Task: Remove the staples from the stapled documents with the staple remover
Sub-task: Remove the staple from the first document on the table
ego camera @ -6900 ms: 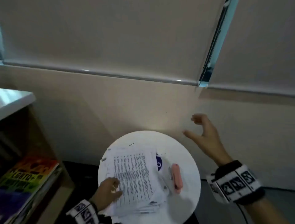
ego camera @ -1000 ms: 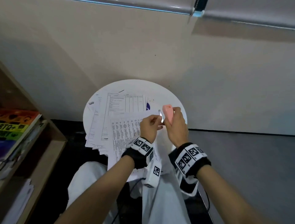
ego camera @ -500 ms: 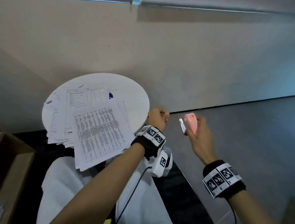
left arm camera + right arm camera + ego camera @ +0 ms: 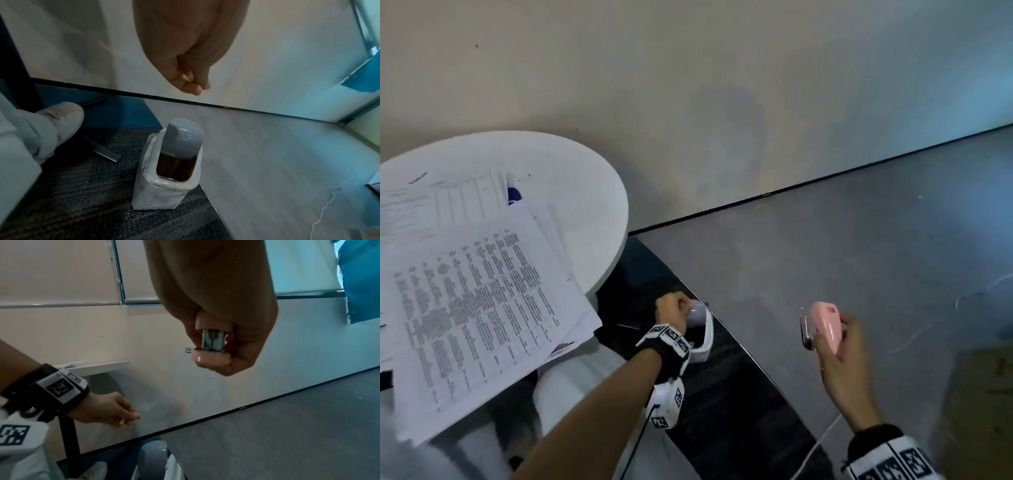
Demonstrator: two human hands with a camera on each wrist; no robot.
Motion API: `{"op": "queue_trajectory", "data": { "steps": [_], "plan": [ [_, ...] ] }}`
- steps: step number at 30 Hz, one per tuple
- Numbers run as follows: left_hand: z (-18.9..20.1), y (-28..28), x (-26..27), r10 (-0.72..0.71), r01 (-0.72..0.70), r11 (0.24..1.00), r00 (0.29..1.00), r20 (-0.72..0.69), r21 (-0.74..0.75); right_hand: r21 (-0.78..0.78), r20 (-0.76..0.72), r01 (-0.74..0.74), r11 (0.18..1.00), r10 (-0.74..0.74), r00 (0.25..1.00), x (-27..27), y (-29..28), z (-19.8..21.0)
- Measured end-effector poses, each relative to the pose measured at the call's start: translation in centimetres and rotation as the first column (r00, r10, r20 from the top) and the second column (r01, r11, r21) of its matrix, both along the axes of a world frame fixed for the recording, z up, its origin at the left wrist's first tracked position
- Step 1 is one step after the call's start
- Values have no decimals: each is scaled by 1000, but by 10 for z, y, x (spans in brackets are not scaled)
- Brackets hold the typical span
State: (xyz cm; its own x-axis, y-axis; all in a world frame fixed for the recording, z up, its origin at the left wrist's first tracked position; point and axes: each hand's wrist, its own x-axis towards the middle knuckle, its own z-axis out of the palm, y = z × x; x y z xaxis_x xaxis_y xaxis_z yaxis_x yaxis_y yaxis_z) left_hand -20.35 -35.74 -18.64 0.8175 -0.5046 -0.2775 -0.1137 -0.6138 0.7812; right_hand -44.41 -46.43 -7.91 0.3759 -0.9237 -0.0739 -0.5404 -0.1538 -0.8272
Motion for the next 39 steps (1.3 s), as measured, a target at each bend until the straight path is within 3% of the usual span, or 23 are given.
{"op": "queue_trajectory", "data": {
  "steps": [6,14,17,20,24,27,29,31,33,36,39],
  "plan": [
    [-22,-2,19,1,1,1000,997,-79,13,42,-30,5,999,-3,1000,-10,-1,-10],
    [-12,2,30,32,-48,996,982,-186,-81,47,-10,3,999,-2,1000,9,3,-6],
    [16,1,27,-13,-14,981,990,-138,-192,83,41,-24,996,21,999,28,13,1],
    [68,9,33,-58,35,954,996,-69,-297,122,95,-100,987,89,992,64,29,18],
    [138,59,68,54,35,937,968,243,-346,194,200,-295,935,257,945,140,64,48],
    [161,133,102,209,-111,968,855,474,-226,205,202,-455,867,417,886,202,102,70],
    [160,186,121,315,-331,942,816,484,-54,215,172,-523,825,495,851,244,127,77],
    [155,231,134,448,-543,824,798,403,160,186,92,-589,786,583,807,283,151,78],
    [149,257,140,564,-645,714,760,323,272,183,44,-657,731,662,749,313,173,77],
    [134,270,145,629,-686,686,727,275,243,222,8,-702,676,719,695,344,195,72],
    [128,268,148,685,-721,678,690,236,142,236,-18,-677,698,699,715,360,205,61]
  ]
}}
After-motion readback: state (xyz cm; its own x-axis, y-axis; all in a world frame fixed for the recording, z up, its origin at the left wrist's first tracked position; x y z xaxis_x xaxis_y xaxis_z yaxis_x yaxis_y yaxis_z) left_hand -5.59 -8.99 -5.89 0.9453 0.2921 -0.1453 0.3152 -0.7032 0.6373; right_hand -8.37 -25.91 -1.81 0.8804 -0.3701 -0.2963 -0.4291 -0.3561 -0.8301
